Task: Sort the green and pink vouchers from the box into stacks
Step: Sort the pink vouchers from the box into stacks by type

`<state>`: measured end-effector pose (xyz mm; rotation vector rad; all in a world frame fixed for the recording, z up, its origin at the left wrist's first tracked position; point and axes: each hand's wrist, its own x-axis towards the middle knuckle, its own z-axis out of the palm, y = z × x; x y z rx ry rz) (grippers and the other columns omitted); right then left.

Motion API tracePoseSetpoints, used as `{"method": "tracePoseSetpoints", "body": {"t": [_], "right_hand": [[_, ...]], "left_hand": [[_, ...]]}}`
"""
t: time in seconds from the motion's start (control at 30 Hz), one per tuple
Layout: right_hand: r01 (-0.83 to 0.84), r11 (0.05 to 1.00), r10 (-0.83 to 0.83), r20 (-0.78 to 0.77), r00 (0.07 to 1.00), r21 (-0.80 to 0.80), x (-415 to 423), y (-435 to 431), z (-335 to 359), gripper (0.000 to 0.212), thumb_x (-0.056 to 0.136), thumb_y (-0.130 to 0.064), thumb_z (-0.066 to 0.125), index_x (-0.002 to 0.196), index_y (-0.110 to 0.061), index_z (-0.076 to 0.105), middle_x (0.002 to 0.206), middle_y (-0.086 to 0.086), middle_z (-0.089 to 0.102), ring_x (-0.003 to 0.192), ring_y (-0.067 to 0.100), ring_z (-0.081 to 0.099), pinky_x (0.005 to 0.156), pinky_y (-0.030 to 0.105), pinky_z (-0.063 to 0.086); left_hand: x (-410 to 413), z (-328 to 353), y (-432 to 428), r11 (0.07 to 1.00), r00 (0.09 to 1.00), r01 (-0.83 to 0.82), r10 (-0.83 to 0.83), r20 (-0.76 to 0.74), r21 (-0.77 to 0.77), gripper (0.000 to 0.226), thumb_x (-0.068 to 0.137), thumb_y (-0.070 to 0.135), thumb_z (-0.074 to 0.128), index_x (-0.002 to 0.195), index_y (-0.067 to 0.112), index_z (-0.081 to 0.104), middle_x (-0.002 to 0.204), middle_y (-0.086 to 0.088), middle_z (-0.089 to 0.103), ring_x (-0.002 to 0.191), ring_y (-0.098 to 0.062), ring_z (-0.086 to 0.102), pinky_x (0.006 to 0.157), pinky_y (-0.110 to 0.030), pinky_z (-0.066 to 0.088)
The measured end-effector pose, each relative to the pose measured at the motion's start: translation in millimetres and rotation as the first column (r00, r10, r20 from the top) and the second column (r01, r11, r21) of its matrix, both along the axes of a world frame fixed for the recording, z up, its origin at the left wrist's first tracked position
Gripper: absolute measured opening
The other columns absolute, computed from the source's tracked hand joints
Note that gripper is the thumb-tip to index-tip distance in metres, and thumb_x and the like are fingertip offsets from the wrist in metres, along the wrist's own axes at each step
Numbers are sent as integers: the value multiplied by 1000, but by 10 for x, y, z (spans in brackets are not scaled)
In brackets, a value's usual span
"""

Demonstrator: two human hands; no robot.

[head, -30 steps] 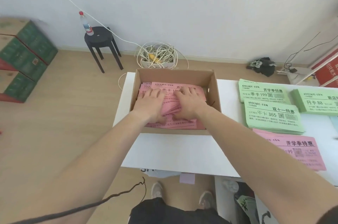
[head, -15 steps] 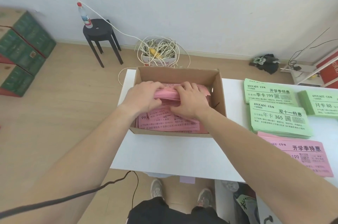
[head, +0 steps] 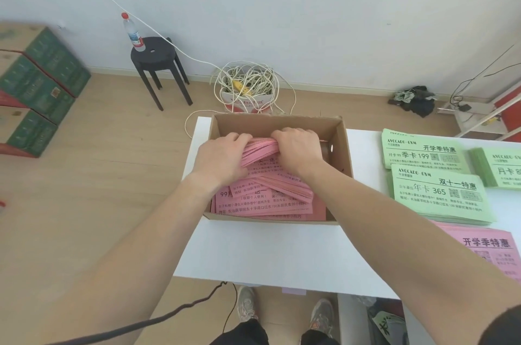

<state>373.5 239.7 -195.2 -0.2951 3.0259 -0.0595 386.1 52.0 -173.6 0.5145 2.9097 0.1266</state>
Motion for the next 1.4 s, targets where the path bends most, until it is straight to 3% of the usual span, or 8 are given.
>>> {"method": "tracePoseSetpoints", "body": {"t": [0.07, 0.3, 0.6, 0.83, 1.13, 1.27, 1.4], "right_hand": [[-22, 1000, 22, -19, 1000, 14, -3, 4, 15, 31, 85, -12, 59, 112, -26, 65, 106, -3, 68, 100, 27, 67, 77, 36, 46], [-62, 996, 69, -88, 994, 71, 65, 58, 263, 28, 89, -13, 58, 114, -25, 63, 107, -3, 68, 99, 27, 66, 69, 35, 42], [-56, 988, 86, -208, 974, 144, 321, 116, 1092, 17, 99, -34, 53, 111, -24, 60, 101, 2, 71, 95, 31, 67, 65, 35, 36], [0, 994, 25, -236, 971, 106, 706, 228, 1347, 16, 94, -37, 56, 107, -29, 61, 92, 1, 71, 86, 31, 67, 61, 34, 41], [-52, 997, 63, -216, 974, 56, 1487, 423, 1671, 23, 88, -31, 61, 112, -33, 63, 92, 3, 69, 89, 33, 65, 65, 34, 39], [-77, 995, 88, -160, 983, 69, 1855, 519, 1726, 9, 83, -29, 60, 87, -31, 52, 70, -6, 49, 81, 31, 58, 64, 33, 37], [-128, 989, 133, -70, 989, 77, 2123, 564, 1525, 10, 81, -32, 61, 86, -28, 54, 67, -10, 43, 74, 26, 51, 61, 32, 38]], "left_hand": [[24, -29, 32, 1000, 999, -6, 6, -32, -20, 65, 85, 36, 66, 145, 32, 42, 128, 6, 61, 109, -24, 63, 85, -37, 51], [109, 77, 36, 989, 994, -71, 80, -72, 126, 58, 89, 35, 60, 145, 30, 45, 134, 6, 59, 117, -22, 59, 91, -39, 53], [182, 608, -32, 972, 964, 38, 25, -263, 232, 52, 91, 32, 58, 142, 32, 50, 127, 5, 63, 114, -21, 59, 84, -37, 50], [442, 906, -34, 956, 954, 141, -61, -294, 259, 52, 90, 33, 59, 142, 27, 53, 129, 6, 59, 119, -20, 55, 87, -39, 52], [1157, 1189, 102, 926, 956, 156, -53, -289, 344, 47, 85, 31, 62, 132, 27, 61, 120, 6, 61, 107, -23, 61, 86, -35, 49], [1540, 1229, 160, 942, 962, 159, -81, -260, 296, 43, 83, 33, 63, 125, 29, 64, 114, 8, 62, 105, -23, 62, 86, -40, 50], [1877, 1110, 150, 952, 985, 148, -119, -121, 268, 50, 75, 41, 52, 122, 30, 65, 108, 7, 64, 102, -20, 60, 81, -38, 50]]}}
